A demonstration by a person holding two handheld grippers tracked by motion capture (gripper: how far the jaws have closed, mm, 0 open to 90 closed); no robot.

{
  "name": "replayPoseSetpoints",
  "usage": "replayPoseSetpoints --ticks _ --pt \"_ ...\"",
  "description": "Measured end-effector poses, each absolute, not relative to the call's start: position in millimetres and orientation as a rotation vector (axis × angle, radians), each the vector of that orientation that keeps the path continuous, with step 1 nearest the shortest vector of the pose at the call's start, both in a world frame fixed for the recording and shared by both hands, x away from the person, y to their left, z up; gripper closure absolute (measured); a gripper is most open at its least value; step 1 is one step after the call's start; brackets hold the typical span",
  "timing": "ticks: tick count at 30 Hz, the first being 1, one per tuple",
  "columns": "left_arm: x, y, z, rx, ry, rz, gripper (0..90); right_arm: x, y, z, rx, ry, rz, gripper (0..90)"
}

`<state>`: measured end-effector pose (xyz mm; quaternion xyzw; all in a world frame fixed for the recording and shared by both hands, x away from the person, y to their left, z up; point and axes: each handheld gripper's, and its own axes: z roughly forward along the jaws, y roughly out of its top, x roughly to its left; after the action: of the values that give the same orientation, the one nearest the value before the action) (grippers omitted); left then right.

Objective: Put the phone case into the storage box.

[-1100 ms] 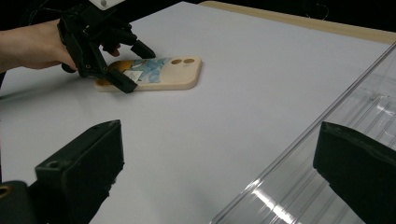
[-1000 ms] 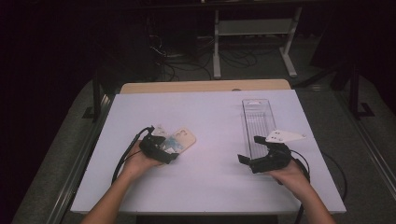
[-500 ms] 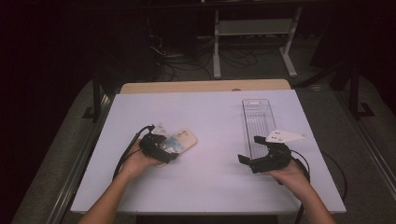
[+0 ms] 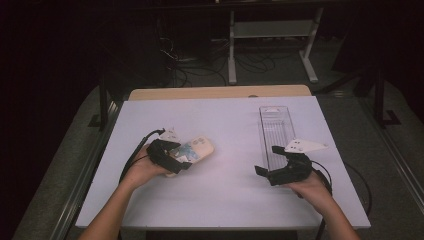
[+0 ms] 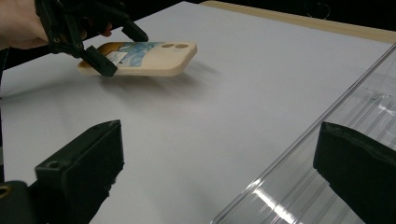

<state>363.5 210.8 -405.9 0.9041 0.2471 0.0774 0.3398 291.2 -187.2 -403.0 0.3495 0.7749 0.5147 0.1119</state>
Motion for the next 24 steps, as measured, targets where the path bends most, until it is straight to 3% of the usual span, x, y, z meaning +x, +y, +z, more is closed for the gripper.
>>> replayPoseSetpoints --ticks 24 --pt "368 214 -375 2.358 0.485 0.092 11.6 296 -186 -394 1.020 2.304 1.502 1.3"
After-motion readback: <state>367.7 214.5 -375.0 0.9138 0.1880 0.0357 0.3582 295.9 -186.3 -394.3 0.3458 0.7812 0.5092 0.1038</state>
